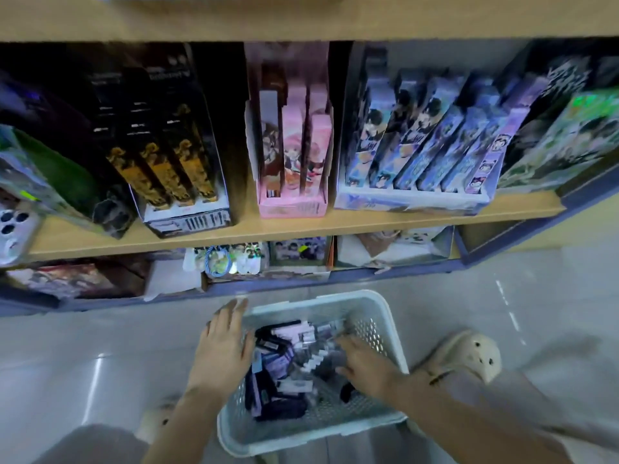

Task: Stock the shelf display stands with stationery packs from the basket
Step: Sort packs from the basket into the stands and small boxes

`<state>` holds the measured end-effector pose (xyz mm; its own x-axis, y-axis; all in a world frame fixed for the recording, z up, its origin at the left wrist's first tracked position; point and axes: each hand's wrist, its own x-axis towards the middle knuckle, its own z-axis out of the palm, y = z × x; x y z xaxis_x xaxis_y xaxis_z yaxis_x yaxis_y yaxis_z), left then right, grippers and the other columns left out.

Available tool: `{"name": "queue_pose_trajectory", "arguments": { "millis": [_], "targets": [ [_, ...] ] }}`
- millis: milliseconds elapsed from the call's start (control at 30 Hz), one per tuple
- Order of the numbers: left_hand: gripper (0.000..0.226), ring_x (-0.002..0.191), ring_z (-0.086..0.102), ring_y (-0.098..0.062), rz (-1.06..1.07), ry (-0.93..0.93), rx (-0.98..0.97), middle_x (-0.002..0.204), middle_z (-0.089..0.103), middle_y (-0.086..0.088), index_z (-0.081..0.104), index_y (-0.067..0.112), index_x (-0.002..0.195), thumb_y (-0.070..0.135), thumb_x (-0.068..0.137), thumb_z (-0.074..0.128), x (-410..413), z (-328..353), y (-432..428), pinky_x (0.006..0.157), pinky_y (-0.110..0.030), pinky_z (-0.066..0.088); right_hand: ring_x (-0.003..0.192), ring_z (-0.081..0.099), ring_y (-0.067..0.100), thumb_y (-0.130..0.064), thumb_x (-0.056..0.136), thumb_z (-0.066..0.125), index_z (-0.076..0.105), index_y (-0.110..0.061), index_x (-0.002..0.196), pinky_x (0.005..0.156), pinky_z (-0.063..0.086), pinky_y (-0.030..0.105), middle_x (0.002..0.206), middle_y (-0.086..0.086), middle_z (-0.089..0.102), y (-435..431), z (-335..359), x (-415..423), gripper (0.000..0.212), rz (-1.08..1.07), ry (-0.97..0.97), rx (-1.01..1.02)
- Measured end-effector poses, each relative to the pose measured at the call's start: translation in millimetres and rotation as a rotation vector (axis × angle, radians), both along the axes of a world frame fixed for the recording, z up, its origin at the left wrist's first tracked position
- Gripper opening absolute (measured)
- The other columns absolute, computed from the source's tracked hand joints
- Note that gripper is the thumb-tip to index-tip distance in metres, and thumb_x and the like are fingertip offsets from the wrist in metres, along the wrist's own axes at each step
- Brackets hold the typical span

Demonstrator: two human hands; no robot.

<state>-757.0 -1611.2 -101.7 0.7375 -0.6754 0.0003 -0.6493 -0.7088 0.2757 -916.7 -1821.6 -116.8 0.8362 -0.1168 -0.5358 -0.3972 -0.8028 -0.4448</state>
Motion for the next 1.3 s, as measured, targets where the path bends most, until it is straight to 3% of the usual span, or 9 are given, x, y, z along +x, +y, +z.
{"name": "queue_pose_trajectory", "arguments": {
  "millis": [167,600,700,833,933,1033,1100,1233,1300],
  "targets": [
    [0.047,0.1,0.044,-0.025,0.054,0.102,-0.072,0.111,0.056,-0.015,0.043,0.009,0.129,0.029,0.087,0.035,-3.2,-19.4,-5.4,0.079,-0.041,0.05,0.138,0.028,0.022,-0.022,0.095,0.054,0.025,-0.01,0.145,0.111,0.02,0.025,0.149,0.009,0.031,2.3,-40.0,10.6,0.059,-0.08,0.127,0.0],
    [0.044,0.102,0.041,-0.028,0.13,0.092,-0.125,0.112,0.055,-0.017,0.045,0.01,0.125,0.028,0.085,0.039,-7.2,-29.6,-8.7,0.085,-0.035,0.031,0.132,0.033,0.027,-0.036,0.079,0.073,0.039,-0.009,0.135,0.11,0.027,0.028,0.144,0.013,0.033,7.4,-73.8,19.6,0.07,-0.076,0.298,-0.046],
    [0.045,0.103,0.041,-0.027,0.138,0.119,-0.127,0.113,0.055,-0.016,0.046,0.009,0.126,0.028,0.087,0.038,-7.3,-29.0,-8.6,0.086,-0.034,0.031,0.13,0.036,0.026,-0.033,0.082,0.071,0.044,-0.009,0.132,0.108,0.028,0.028,0.142,0.012,0.036,7.3,-76.3,22.4,0.062,-0.053,0.3,-0.063],
    [0.043,0.109,0.041,-0.026,0.159,0.135,-0.21,0.115,0.054,-0.016,0.048,0.007,0.124,0.024,0.086,0.039,-9.1,-26.4,-10.3,0.091,-0.033,0.03,0.11,0.056,0.024,-0.023,0.09,0.062,0.057,-0.007,0.115,0.095,0.043,0.03,0.121,0.011,0.061,4.4,-73.7,29.5,0.03,-0.088,0.313,-0.036],
    [0.036,0.116,0.042,-0.027,0.132,0.141,-0.329,0.118,0.052,-0.015,0.051,0.007,0.12,0.016,0.087,0.04,-18.7,-20.9,-15.6,0.099,-0.031,0.029,0.109,0.059,0.027,-0.022,0.093,0.058,0.058,-0.008,0.12,0.095,0.046,0.035,0.118,0.012,0.064,-2.6,-68.1,33.0,0.031,-0.062,0.304,-0.035],
    [0.028,0.1,0.046,-0.022,0.073,0.19,-0.353,0.107,0.055,-0.009,0.052,0.012,0.112,0.014,0.088,0.038,-39.5,-18.4,-27.1,0.088,-0.031,0.034,0.113,0.059,0.028,-0.022,0.092,0.06,0.051,-0.013,0.132,0.099,0.044,0.038,0.121,0.013,0.063,-8.4,-62.6,31.0,0.042,-0.132,0.236,0.044],
    [0.022,0.095,0.047,-0.017,0.122,0.341,-0.334,0.101,0.056,-0.003,0.054,0.013,0.11,0.012,0.092,0.042,-54.0,-23.1,-37.9,0.084,-0.03,0.037,0.11,0.061,0.024,-0.022,0.09,0.063,0.056,-0.013,0.129,0.099,0.045,0.033,0.12,0.011,0.065,-8.9,-55.6,29.6,0.041,-0.252,0.148,0.119],
    [0.033,0.11,0.047,-0.014,0.43,1.121,-0.329,0.116,0.047,0.004,0.043,0.014,0.125,0.017,0.095,0.055,-64.8,-27.7,-56.5,0.088,-0.02,0.04,0.096,0.062,0.009,-0.023,0.084,0.071,0.067,-0.008,0.114,0.088,0.046,0.013,0.108,0.001,0.069,1.1,-33.7,34.7,0.034,-0.506,-0.071,0.302],
    [0.038,0.113,0.046,-0.012,0.366,1.319,-0.322,0.118,0.045,0.005,0.036,0.015,0.129,0.02,0.095,0.054,-65.7,-29.4,-59.2,0.084,-0.013,0.04,0.089,0.062,0.002,-0.021,0.083,0.072,0.07,-0.009,0.107,0.083,0.046,0.007,0.1,-0.003,0.069,9.4,-23.4,38.7,0.027,-0.648,-0.095,0.439]
  ]
}}
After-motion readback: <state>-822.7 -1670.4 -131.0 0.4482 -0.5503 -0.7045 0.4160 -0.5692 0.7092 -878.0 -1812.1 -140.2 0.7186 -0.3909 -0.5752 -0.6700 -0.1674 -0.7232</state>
